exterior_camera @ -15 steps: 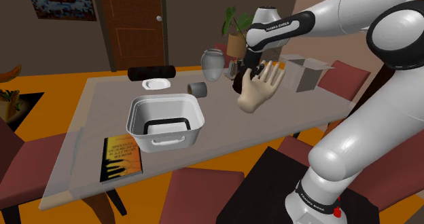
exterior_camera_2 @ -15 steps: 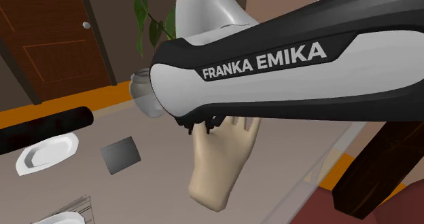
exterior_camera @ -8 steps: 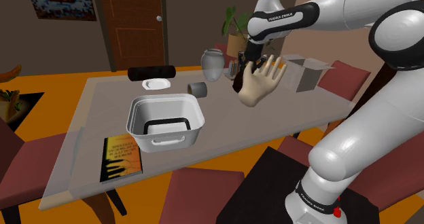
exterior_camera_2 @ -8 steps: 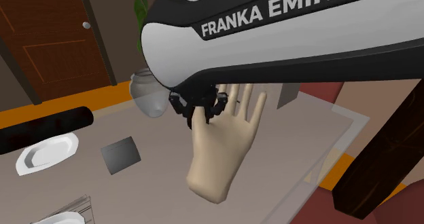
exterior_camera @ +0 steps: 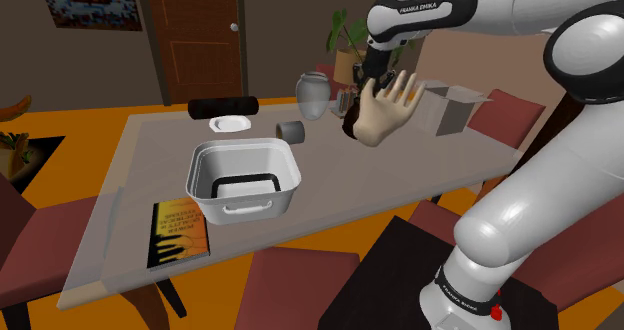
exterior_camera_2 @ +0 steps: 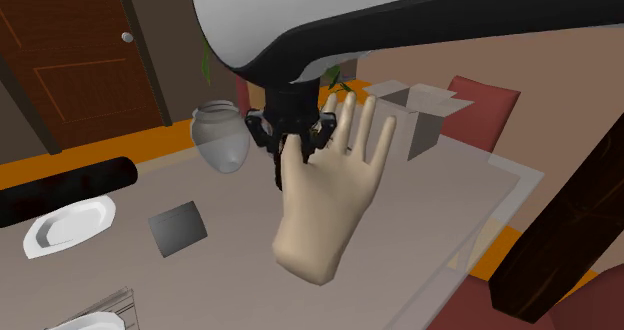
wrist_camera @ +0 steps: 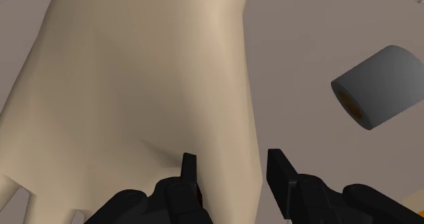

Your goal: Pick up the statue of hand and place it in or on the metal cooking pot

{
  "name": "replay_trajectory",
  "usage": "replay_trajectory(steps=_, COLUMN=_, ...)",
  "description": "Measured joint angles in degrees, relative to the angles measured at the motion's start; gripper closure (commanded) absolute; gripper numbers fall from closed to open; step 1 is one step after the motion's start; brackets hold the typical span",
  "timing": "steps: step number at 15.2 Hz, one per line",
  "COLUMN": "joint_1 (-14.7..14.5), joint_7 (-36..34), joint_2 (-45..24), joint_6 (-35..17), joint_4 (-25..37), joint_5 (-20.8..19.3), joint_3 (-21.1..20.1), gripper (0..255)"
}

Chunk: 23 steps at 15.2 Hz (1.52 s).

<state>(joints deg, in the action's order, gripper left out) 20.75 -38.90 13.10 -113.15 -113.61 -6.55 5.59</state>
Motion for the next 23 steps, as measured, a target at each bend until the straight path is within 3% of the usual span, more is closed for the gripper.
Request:
replay_trajectory(steps=5, joint_1=-1.09, joint_7=-2.7, joint_2=0.37, joint_6=2.75, joint_4=2.08, joint_5=-0.11, joint_3=-1.92, gripper=255)
replay_trajectory(steps=15, joint_1=-6.14, joint_7=-16.79, joint_2=0.96, joint_6=5.23, joint_4=2.29, joint_5=-0.78, joint_3=-11.1, gripper=255)
replay_trajectory(steps=23, joint_1=-10.11, joint_7=-27.85, joint_2=-3.11, joint_6=8.49, joint_4=7.97, joint_5=-1.8, joint_3=-18.26, gripper=255)
